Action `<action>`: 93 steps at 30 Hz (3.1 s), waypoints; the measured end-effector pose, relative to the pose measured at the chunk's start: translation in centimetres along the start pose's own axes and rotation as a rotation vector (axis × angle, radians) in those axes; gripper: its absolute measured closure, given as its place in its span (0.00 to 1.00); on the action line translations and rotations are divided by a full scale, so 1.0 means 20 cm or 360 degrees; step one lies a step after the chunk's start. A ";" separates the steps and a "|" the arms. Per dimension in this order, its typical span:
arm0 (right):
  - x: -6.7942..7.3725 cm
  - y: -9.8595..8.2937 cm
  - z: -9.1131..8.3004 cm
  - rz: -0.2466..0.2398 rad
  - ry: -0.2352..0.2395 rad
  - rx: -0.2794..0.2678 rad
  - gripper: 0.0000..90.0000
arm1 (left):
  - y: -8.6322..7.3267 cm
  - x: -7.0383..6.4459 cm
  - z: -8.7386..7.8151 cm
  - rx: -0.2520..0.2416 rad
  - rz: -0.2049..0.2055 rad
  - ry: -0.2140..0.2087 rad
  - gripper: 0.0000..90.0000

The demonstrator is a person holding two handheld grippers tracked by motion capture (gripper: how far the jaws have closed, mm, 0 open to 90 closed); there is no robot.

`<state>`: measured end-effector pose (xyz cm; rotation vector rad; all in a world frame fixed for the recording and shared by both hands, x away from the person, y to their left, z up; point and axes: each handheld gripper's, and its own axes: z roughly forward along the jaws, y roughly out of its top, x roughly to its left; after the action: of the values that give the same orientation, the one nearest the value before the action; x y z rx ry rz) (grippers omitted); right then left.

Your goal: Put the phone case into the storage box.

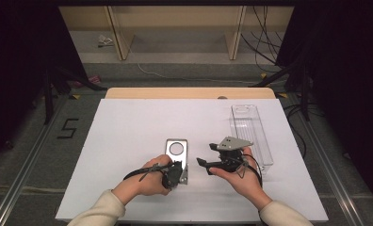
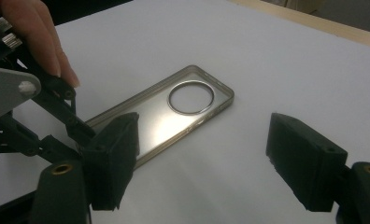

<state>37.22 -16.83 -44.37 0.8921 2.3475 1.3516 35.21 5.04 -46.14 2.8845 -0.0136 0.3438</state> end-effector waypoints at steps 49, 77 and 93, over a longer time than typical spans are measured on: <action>0.00 0.00 0.00 0.0003 0.0007 0.0002 0.30 | 0.01 -0.02 0.00 0.0029 0.0082 0.0015 0.96; -0.02 0.00 0.00 0.0034 -0.0023 -0.0015 0.30 | 0.02 -0.05 -0.07 -0.0034 0.0152 0.0175 0.98; -0.09 0.06 0.09 0.0177 -0.0038 -0.0051 0.30 | 0.07 -0.08 -0.12 -0.0084 0.0208 0.0223 0.99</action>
<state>39.93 -16.27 -44.44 1.0376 2.2820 1.4085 33.02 4.16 -43.82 2.8070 -0.1852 0.5602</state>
